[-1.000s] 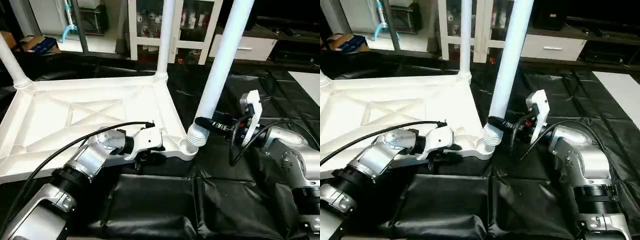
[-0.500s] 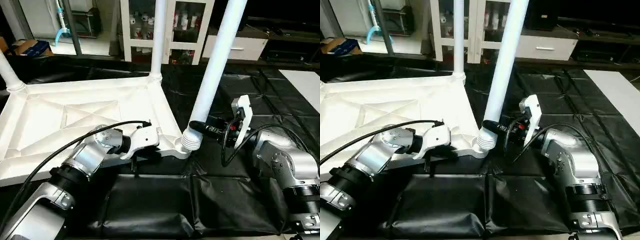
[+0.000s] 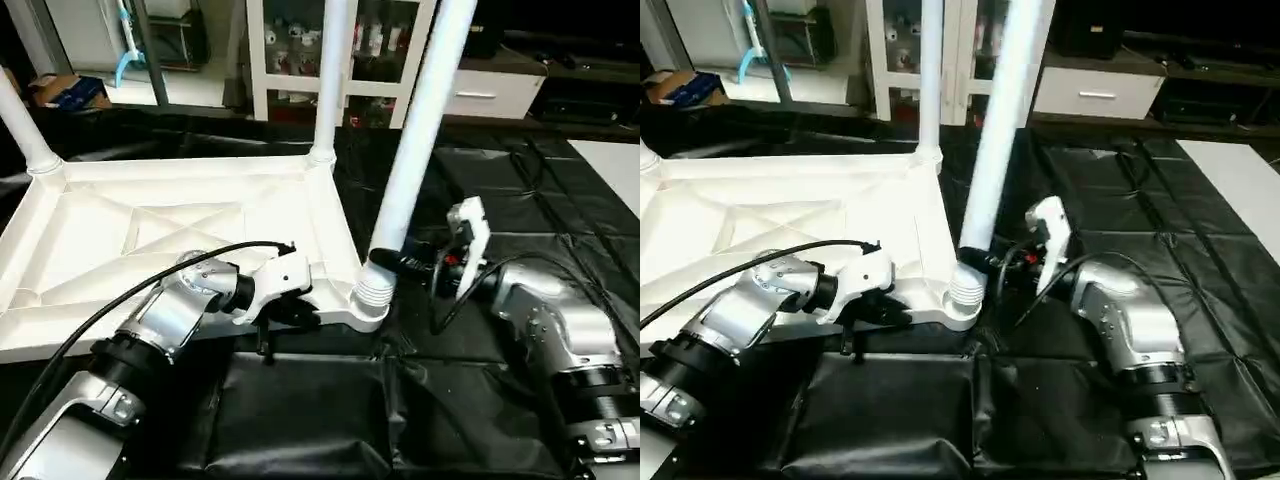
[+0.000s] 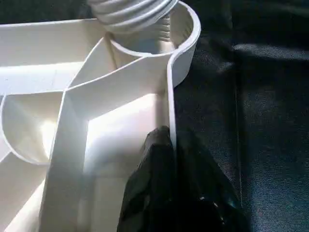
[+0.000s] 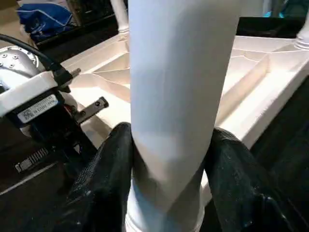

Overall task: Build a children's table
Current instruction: Insert table leg to table base

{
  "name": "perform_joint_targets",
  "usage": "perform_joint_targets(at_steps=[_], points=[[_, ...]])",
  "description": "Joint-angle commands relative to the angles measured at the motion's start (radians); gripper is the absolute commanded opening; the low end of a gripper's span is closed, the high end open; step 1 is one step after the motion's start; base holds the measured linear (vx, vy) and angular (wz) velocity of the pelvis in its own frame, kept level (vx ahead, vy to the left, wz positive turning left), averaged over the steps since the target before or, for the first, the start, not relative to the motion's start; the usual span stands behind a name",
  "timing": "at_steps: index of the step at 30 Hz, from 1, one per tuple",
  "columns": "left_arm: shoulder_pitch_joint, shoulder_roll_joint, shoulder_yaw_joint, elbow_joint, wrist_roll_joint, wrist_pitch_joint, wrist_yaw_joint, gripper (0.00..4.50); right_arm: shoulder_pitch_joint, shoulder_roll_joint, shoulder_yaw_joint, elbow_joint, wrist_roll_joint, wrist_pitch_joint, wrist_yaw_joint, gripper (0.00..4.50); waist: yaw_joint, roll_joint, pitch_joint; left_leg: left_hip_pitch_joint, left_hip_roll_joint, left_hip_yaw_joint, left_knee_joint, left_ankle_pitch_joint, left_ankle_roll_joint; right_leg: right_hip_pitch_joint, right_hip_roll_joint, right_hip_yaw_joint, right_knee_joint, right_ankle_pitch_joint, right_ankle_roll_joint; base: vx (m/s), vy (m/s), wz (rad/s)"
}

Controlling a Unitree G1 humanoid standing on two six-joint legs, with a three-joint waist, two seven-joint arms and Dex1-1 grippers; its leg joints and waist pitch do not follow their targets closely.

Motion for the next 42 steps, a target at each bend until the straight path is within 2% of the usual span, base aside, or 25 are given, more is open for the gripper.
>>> perform_joint_targets(at_steps=[1,2,5,10,14,16,17,20,23,26,27,30,33,36,40,42], points=[[0.038,-0.017,-0.044,0.031,0.016,0.009,-0.014,0.0,0.0,-0.007,0.013,-0.015,0.008,0.013,0.016,1.82,-0.002,-0.011,-0.042,0.028,0.058,-0.031,-0.089,-0.309,-0.002,0.008,-0.075,0.038,-0.095,-0.435,-0.182,0.0,0.0,0.0],[0.037,-0.018,-0.042,0.033,0.02,0.009,-0.009,0.0,0.005,-0.009,0.017,-0.024,0.01,0.02,0.02,1.82,-0.004,-0.014,-0.039,0.026,0.057,-0.03,-0.091,-0.314,-0.001,0.007,-0.074,0.038,-0.096,-0.444,-0.18,0.0,0.0,0.0],[0.038,-0.021,-0.038,0.027,0.022,0.017,-0.008,0.0,0.019,-0.02,0.024,-0.036,0.012,0.032,0.034,1.82,-0.005,-0.014,-0.035,0.026,0.058,-0.035,-0.095,-0.337,-0.01,0.006,-0.077,0.037,-0.102,-0.505,-0.157,0.0,0.0,0.0],[0.042,-0.018,-0.041,0.011,0.026,0.027,-0.006,0.0,0.041,-0.056,0.043,-0.062,-0.001,0.042,0.064,1.82,-0.007,-0.018,-0.035,0.024,0.059,-0.039,-0.099,-0.349,-0.014,0.006,-0.08,0.037,-0.107,-0.551,-0.132,0.0,0.0,0.0],[0.049,-0.017,-0.042,0.001,0.029,0.028,-0.013,0.0,0.043,-0.072,0.041,-0.04,-0.039,0.007,0.054,1.82,-0.006,-0.015,-0.037,0.027,0.061,-0.037,-0.102,-0.334,-0.012,0.004,-0.079,0.037,-0.109,-0.513,-0.143,0.0,0.0,0.0],[0.054,-0.015,-0.044,-0.007,0.028,0.028,-0.019,0.0,0.028,-0.064,0.041,-0.004,-0.063,-0.028,0.03,1.82,-0.007,-0.015,-0.037,0.027,0.061,-0.033,-0.103,-0.318,-0.01,0.005,-0.079,0.038,-0.108,-0.47,-0.162,0.0,0.0,0.0],[0.054,-0.015,-0.044,-0.009,0.028,0.029,-0.02,0.0,0.023,-0.059,0.042,0.004,-0.068,-0.036,0.024,1.82,-0.005,-0.011,-0.038,0.027,0.062,-0.033,-0.104,-0.313,-0.009,0.007,-0.079,0.038,-0.106,-0.454,-0.169,0.0,0.0,0.0],[0.058,-0.015,-0.045,-0.017,0.03,0.032,-0.024,0.0,0.016,-0.043,0.074,0.014,-0.092,-0.056,0.02,1.82,-0.008,-0.013,-0.038,0.022,0.062,-0.033,-0.106,-0.314,-0.007,0.01,-0.079,0.037,-0.104,-0.448,-0.172,0.0,0.0,0.0],[0.064,-0.014,-0.05,-0.03,0.033,0.038,-0.027,0.0,0.017,-0.025,0.125,0.012,-0.112,-0.066,0.033,1.82,-0.01,-0.013,-0.037,0.026,0.062,-0.035,-0.106,-0.346,-0.017,0.006,-0.082,0.038,-0.11,-0.503,-0.16,0.0,0.0,0.0],[0.066,-0.015,-0.051,-0.035,0.034,0.04,-0.027,0.0,0.021,-0.026,0.142,0.011,-0.118,-0.066,0.047,1.82,-0.011,-0.013,-0.036,0.025,0.063,-0.038,-0.107,-0.357,-0.021,0.006,-0.083,0.039,-0.112,-0.532,-0.147,0.0,0.0,0.0],[0.069,-0.015,-0.05,-0.04,0.038,0.043,-0.027,0.0,0.033,-0.036,0.167,0.001,-0.128,-0.069,0.076,1.82,-0.012,-0.012,-0.038,0.025,0.064,-0.038,-0.108,-0.355,-0.021,0.006,-0.082,0.039,-0.111,-0.525,-0.146,0.0,0.0,0.0],[0.072,-0.014,-0.05,-0.046,0.042,0.044,-0.025,0.0,0.053,-0.05,0.191,-0.013,-0.14,-0.078,0.105,1.82,-0.008,-0.012,-0.039,0.029,0.065,-0.034,-0.109,-0.349,-0.018,0.004,-0.079,0.041,-0.11,-0.476,-0.154,0.0,0.0,0.0],[0.073,-0.014,-0.049,-0.049,0.042,0.046,-0.021,0.0,0.062,-0.051,0.185,-0.017,-0.138,-0.082,0.1,1.82,-0.009,-0.012,-0.04,0.03,0.064,-0.034,-0.11,-0.362,-0.021,0.004,-0.077,0.041,-0.109,-0.465,-0.161,0.0,0.0,0.0],[0.077,-0.014,-0.046,-0.056,0.045,0.049,-0.015,0.0,0.086,-0.054,0.134,-0.006,-0.125,-0.106,0.057,1.82,-0.007,-0.013,-0.041,0.032,0.065,-0.031,-0.11,-0.366,-0.023,0.004,-0.077,0.042,-0.109,-0.439,-0.171,0.0,0.0,0.0],[0.081,-0.015,-0.044,-0.062,0.047,0.052,-0.013,0.0,0.103,-0.046,0.063,0.002,-0.091,-0.113,0.015,1.82,-0.011,-0.013,-0.04,0.028,0.065,-0.036,-0.113,-0.388,-0.026,0.006,-0.078,0.04,-0.111,-0.477,-0.162,0.0,0.0,0.0],[0.081,-0.015,-0.043,-0.063,0.049,0.053,-0.013,0.0,0.108,-0.042,0.042,0.0,-0.075,-0.107,0.007,1.82,-0.011,-0.012,-0.039,0.03,0.064,-0.038,-0.113,-0.401,-0.028,0.003,-0.079,0.041,-0.115,-0.5,-0.155,0.0,0.0,0.0]])
